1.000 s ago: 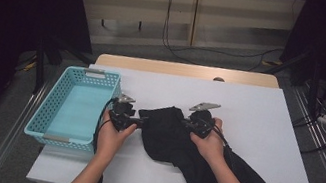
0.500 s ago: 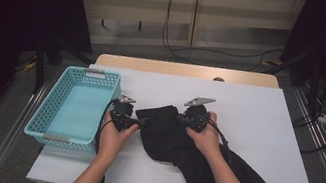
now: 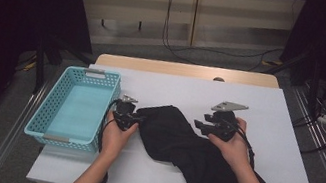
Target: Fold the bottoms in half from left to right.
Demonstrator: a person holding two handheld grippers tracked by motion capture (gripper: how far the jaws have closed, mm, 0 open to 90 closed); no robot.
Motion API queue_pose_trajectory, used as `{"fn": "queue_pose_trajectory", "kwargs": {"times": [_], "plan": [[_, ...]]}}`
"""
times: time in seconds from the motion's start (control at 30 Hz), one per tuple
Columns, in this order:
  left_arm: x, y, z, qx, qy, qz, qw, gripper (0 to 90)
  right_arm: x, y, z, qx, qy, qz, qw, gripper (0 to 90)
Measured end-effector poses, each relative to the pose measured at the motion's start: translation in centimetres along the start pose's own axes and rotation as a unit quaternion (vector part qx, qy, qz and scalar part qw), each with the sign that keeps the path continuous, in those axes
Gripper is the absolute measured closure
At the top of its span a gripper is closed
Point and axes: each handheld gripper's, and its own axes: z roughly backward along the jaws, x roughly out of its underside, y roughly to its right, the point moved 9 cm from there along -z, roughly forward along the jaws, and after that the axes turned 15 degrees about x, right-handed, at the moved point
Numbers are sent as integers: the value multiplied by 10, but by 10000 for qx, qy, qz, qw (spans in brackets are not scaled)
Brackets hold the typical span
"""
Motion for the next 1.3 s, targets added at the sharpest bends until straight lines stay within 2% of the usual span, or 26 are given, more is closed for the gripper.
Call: {"fn": "queue_pose_trajectory", "kwargs": {"times": [0.07,0.17,0.3,0.4,0.53,0.67,0.7,0.8,0.87,0.97,1.0,1.07,1.1,1.17,1.23,1.3], "plan": [[-1,0,1,7,-36,18,10000,790,7,7,8,53,31,-6,10000,509],[-9,-5,6,-49,93,134,9999,819,18,14,17,85,7,-15,10000,505],[-27,-14,21,-363,201,13,9991,828,29,24,23,149,-61,-28,9999,501],[-35,-19,26,-476,288,35,9984,828,39,33,26,196,-136,-114,9997,501],[-32,-24,22,-459,249,169,9985,826,50,39,30,214,-237,-195,9993,499],[-26,-25,19,-441,249,133,9986,790,65,39,34,175,-389,-137,9990,499],[-25,-25,19,-439,282,160,9985,762,69,39,35,174,-445,-136,9988,499],[-23,-23,18,-424,259,135,9987,539,80,39,37,144,-577,-190,9980,500],[-21,-18,19,-449,253,-49,9987,395,84,39,37,125,-612,-212,9978,502],[-19,-10,20,-393,310,-234,9985,269,91,40,35,154,-749,-256,9967,517],[-18,-9,20,-382,298,-286,9984,253,93,39,33,119,-795,-262,9964,527],[-15,-7,19,-330,224,-389,9984,241,93,39,33,195,-772,-235,9965,557],[-14,-7,19,-327,183,-366,9986,237,93,39,33,230,-788,-224,9964,588],[-13,-7,19,-295,253,-333,9987,222,93,41,32,359,-798,-70,9961,658],[-10,-7,19,-288,178,-342,9988,219,92,38,32,247,-805,-81,9964,739],[-9,-5,18,-240,147,-408,9988,217,92,35,32,216,-804,6,9965,790]]}}
